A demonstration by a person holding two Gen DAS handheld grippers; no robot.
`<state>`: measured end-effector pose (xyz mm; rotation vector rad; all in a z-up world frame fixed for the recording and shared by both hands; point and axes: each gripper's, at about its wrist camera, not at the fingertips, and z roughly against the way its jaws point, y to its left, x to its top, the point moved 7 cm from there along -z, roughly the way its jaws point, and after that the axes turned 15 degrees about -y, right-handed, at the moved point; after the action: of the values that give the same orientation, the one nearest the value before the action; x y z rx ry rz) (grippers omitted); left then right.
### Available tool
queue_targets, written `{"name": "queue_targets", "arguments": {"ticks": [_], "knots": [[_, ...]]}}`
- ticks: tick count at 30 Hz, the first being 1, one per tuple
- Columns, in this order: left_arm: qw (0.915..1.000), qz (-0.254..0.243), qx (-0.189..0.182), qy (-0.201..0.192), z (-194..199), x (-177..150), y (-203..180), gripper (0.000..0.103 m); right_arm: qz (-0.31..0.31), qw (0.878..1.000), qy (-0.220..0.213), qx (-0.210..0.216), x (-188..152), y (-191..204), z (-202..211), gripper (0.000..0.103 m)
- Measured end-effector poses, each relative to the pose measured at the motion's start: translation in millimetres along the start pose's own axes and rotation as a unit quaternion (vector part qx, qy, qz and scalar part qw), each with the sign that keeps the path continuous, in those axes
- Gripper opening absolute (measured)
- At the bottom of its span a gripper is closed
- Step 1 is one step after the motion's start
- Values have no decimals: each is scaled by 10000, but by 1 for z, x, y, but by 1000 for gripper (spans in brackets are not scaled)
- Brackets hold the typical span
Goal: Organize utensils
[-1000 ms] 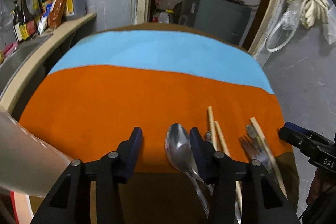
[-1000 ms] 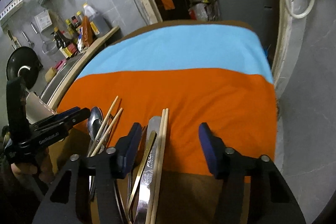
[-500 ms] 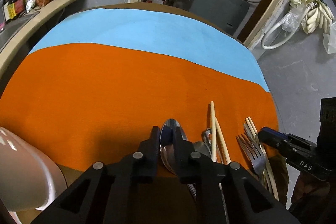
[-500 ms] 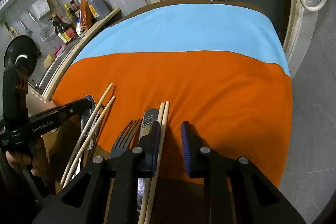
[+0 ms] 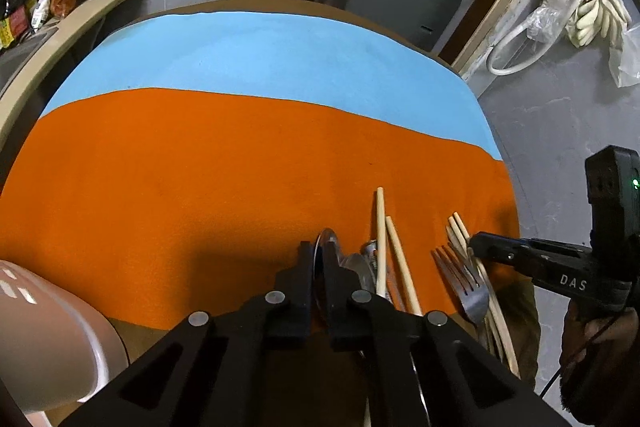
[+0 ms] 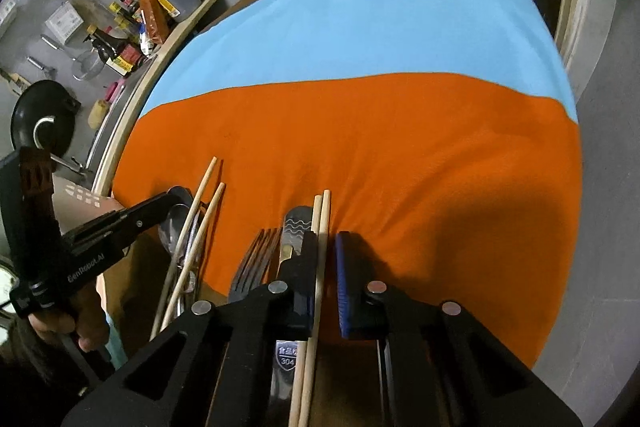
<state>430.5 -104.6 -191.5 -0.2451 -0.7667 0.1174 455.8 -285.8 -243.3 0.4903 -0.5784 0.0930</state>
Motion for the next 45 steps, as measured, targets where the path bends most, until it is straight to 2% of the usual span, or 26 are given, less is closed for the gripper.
{"name": "queue_targets", "arguments": {"ticks": [4,8,11,15,17,23,31,35,40,45], "knots": [[9999,-79,97,-14,8,1,-2,2,-214,9996,21,156,-5,3,2,4],[9998,-56,95,-171,25,5,-1,2,-169,9997,-163,112,-8,11,15,4],[9992,-108,140,-363,42,7,1,2,-177,9987,-474,72,-6,17,35,4],[9975,-96,104,-696,67,10,2,2,-141,9935,-1131,-29,-8,30,70,4],[9952,-249,118,-944,83,11,-1,2,-57,9898,-1416,-121,-12,37,86,4],[9870,-528,-105,-1513,127,14,-8,2,53,9755,-2157,-425,-25,66,131,4],[9812,-774,-532,-1686,163,12,-4,2,30,9562,-2843,-698,-42,101,170,4],[9766,-838,-655,-1869,189,21,8,2,195,9418,-3261,-794,-36,129,193,4],[9698,-820,-723,-2181,222,43,30,2,354,9247,-3721,-716,-21,169,216,4],[9619,-698,-659,-2560,256,72,61,2,586,9023,-4260,-319,12,226,229,4]]}}
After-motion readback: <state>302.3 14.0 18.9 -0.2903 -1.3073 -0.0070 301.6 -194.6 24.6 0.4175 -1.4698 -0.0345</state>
